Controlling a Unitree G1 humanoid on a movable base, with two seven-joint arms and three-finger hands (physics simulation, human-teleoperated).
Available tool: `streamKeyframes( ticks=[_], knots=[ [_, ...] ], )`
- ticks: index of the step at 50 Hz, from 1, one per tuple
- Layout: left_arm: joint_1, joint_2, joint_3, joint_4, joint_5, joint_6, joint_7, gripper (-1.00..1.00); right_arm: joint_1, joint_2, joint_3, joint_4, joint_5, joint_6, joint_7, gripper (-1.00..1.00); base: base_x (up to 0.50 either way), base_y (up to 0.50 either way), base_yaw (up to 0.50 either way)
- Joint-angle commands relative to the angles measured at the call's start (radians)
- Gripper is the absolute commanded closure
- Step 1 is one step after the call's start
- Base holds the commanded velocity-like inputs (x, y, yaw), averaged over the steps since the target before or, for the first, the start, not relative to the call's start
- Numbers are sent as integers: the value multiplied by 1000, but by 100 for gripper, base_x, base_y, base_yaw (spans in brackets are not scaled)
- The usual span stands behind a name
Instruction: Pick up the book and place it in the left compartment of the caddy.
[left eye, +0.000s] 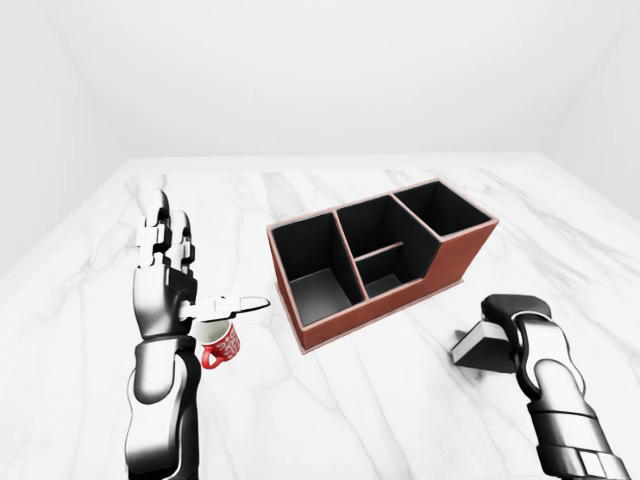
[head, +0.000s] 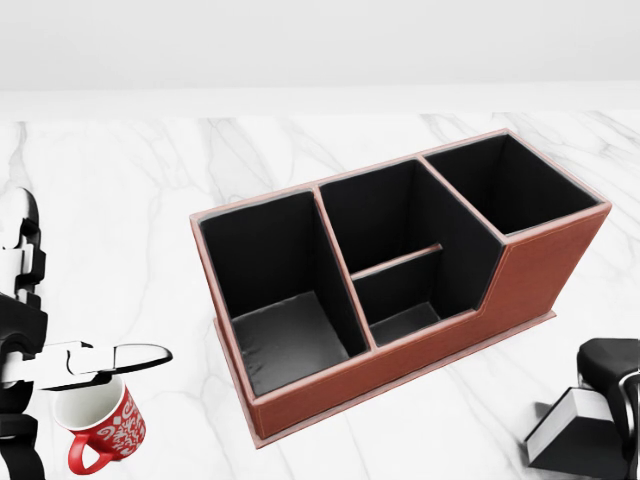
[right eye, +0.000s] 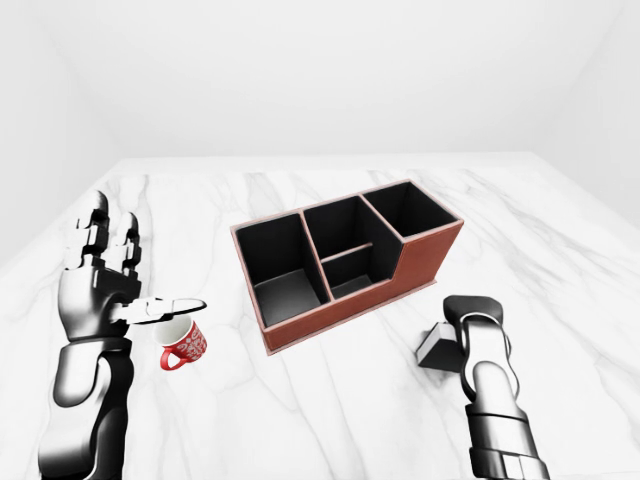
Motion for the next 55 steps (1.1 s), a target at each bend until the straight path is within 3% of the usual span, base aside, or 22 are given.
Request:
streamKeyframes(
  ticks=[1,9,19,27,55],
  knots=[
    [1,1,5,-7,-7,0,2,-100,118,75,-69,-328,-43,0,0,100,0,0,0],
    [2,2,12,-12,-14,0,0,-100,167,134,-91,-486,-65,-2,0,100,0,0,0],
    [4,3,18,-15,-21,0,-1,-100,173,182,-73,-621,-87,-71,0,100,0,0,0],
    [8,3,21,-16,-27,0,-3,-100,156,216,-34,-683,-104,-95,0,100,0,0,0],
    [15,10,54,-6,-68,0,-18,-100,-21,327,179,-790,-211,-115,0,100,0,0,0]
  ],
)
